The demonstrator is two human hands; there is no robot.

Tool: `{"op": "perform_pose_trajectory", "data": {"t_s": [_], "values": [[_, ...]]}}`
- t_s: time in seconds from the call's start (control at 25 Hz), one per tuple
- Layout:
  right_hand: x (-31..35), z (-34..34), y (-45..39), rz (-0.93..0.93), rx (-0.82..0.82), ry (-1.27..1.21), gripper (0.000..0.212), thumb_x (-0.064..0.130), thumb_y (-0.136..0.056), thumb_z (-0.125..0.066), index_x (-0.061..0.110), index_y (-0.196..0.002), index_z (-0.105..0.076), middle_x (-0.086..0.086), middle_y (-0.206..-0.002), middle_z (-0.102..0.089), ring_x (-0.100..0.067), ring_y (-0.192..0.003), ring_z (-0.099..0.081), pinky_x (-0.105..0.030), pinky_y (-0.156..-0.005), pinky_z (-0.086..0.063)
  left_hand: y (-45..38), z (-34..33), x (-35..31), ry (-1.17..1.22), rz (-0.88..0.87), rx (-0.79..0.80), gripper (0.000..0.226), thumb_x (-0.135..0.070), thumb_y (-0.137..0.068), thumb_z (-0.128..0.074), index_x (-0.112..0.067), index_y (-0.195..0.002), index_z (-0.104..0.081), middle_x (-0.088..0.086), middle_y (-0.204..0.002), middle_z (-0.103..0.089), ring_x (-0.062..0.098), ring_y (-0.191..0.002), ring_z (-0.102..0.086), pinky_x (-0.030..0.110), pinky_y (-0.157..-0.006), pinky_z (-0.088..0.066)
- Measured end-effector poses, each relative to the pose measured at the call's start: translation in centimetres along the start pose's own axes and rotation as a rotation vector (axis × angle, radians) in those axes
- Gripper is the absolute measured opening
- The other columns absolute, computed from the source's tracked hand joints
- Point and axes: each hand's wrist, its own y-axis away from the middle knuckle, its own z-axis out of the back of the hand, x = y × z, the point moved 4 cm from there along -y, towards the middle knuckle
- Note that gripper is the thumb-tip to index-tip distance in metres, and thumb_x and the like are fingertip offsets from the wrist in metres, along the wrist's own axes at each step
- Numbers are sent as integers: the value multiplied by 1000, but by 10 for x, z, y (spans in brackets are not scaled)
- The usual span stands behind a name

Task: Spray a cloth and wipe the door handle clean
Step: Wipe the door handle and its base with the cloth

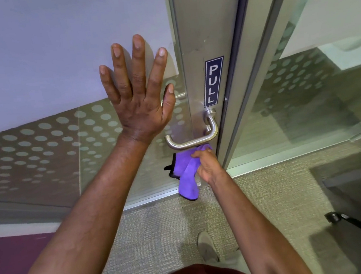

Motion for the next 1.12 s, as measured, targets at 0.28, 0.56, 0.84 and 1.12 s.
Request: {"op": "perform_pose_trajectory", "data": {"t_s": [0.28,0.56,0.84,1.12], "values": [[27,32,92,147,102,186,59,-25,-77,-40,2,-124,-64,-16,-101,-72,-31,-88,-70,-33,-69,-61,1,4,1,38,-3,18,57,-40,-101,-49,-23,-154,-37,14,-157,-29,44,-144,-22,48,-126,3],[90,22,177,575,5,323,72,-26,-79,-29,14,-130,-60,-9,-86,-64,-14,-62,-65,-26,-53,-52,2,3,2,53,-6,26,59,-41,-102,-51,-23,-155,-36,13,-159,-29,43,-145,-24,49,-126,3],[109,-21,160,928,-21,888,77,-4,-79,-38,8,-155,-41,-10,-158,-37,6,-134,-36,-4,-113,-24,3,4,2,63,-11,22,60,-40,-101,-54,-22,-155,-37,13,-158,-30,43,-145,-25,50,-126,2],[128,-12,161,1049,7,1127,78,-12,-75,-40,16,-146,-57,1,-147,-47,-8,-134,-49,-6,-111,-29,3,1,2,67,-1,2,58,-39,-100,-55,-21,-153,-41,17,-155,-43,43,-144,-28,52,-125,-3]]}}
